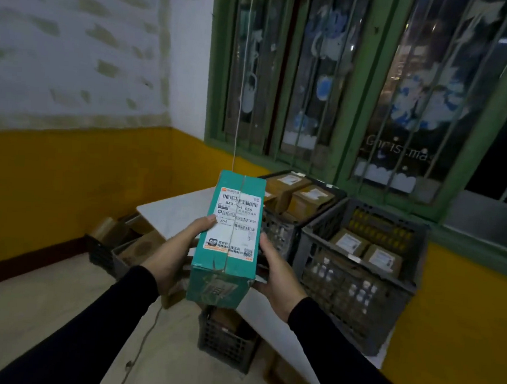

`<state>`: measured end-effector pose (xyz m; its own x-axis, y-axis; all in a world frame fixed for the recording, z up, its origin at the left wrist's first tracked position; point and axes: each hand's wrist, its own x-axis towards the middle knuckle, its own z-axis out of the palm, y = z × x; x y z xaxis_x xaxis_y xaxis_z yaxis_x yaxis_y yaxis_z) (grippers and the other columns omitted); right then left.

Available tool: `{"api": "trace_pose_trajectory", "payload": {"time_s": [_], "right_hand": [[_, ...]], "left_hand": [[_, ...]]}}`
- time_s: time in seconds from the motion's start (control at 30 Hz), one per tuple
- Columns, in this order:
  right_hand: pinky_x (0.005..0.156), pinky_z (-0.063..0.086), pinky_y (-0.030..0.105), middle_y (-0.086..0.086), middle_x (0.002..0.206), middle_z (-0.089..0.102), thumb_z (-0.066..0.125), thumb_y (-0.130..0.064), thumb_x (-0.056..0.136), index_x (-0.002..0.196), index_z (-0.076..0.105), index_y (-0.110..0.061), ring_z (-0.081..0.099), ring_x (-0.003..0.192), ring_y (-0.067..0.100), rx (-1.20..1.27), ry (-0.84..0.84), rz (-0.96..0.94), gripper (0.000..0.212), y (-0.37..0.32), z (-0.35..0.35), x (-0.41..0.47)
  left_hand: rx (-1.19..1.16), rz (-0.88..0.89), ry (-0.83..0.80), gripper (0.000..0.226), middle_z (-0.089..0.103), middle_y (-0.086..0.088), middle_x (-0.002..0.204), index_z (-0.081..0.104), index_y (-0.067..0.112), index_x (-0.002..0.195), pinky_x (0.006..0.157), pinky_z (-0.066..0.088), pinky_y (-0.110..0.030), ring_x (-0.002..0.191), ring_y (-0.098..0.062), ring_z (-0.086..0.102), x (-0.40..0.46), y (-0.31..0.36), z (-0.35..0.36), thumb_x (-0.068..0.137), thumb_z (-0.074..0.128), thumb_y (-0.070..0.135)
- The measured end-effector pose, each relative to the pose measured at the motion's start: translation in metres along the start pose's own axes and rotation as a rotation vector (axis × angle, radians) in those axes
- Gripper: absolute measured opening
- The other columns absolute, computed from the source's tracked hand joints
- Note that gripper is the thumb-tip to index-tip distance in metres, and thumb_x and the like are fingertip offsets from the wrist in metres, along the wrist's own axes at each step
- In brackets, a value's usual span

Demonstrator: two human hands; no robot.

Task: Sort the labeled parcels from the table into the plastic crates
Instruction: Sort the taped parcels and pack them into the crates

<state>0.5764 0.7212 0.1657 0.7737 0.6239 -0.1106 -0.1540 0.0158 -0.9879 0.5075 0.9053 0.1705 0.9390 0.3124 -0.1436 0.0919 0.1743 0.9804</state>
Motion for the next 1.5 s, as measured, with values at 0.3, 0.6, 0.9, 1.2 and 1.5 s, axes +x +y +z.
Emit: {"api": "trace_pose_trajectory", "payload": {"time_s": [0.3, 0.6, 0.9, 1.2, 1.5], "right_hand": [[0.103, 0.048, 0.045, -0.012, 0.124, 0.068, 0.048, -0.058, 0.094, 0.124, 0.065, -0.038, 0.064, 0.117, 0.016, 0.076, 0.175, -0.099, 0.039, -0.031, -0.056, 0.182], [0.104, 0.045, 0.054, -0.008, 0.13, 0.064, 0.065, -0.073, 0.064, 0.123, 0.063, -0.038, 0.058, 0.123, 0.021, 0.122, 0.367, -0.105, 0.068, -0.064, -0.169, 0.334], [0.106, 0.045, 0.05, 0.001, 0.135, 0.06, 0.044, -0.053, 0.094, 0.124, 0.06, -0.028, 0.056, 0.123, 0.025, -0.038, 0.587, 0.154, 0.042, -0.048, -0.23, 0.391], [0.072, 0.057, 0.033, 0.006, 0.102, 0.071, 0.035, -0.043, 0.105, 0.108, 0.062, -0.021, 0.067, 0.091, 0.023, -0.195, 0.639, 0.555, 0.035, -0.039, -0.211, 0.412], [0.076, 0.042, 0.031, 0.012, 0.105, 0.059, 0.035, -0.017, 0.106, 0.108, 0.057, -0.005, 0.058, 0.091, 0.025, -0.56, 0.704, 0.741, 0.025, -0.024, -0.208, 0.426]], "left_hand": [[0.085, 0.068, -0.224, 0.065, 0.07, -0.008, 0.119, 0.064, 0.04, 0.121, 0.107, 0.039, -0.058, 0.113, -0.034, 0.064, 0.209, 0.051, 0.001, 0.065, 0.067, 0.074], [0.04, -0.005, -0.292, 0.052, 0.072, -0.009, 0.115, 0.064, 0.021, 0.122, 0.099, 0.05, -0.048, 0.106, -0.03, 0.067, 0.405, 0.084, 0.074, 0.084, 0.062, 0.055], [0.232, -0.208, -0.563, 0.026, 0.073, 0.001, 0.112, 0.063, 0.028, 0.115, 0.103, 0.047, -0.044, 0.107, -0.022, 0.067, 0.535, 0.054, 0.116, 0.099, 0.05, 0.043], [0.7, -0.469, -0.806, 0.051, 0.058, -0.003, 0.135, 0.055, 0.024, 0.129, 0.104, 0.043, -0.054, 0.123, -0.031, 0.054, 0.595, 0.017, 0.107, 0.094, 0.047, 0.061], [0.831, -0.487, -0.926, 0.052, 0.047, -0.009, 0.146, 0.045, 0.017, 0.141, 0.1, 0.042, -0.05, 0.132, -0.033, 0.045, 0.592, -0.02, 0.128, 0.102, 0.038, 0.049]]}}
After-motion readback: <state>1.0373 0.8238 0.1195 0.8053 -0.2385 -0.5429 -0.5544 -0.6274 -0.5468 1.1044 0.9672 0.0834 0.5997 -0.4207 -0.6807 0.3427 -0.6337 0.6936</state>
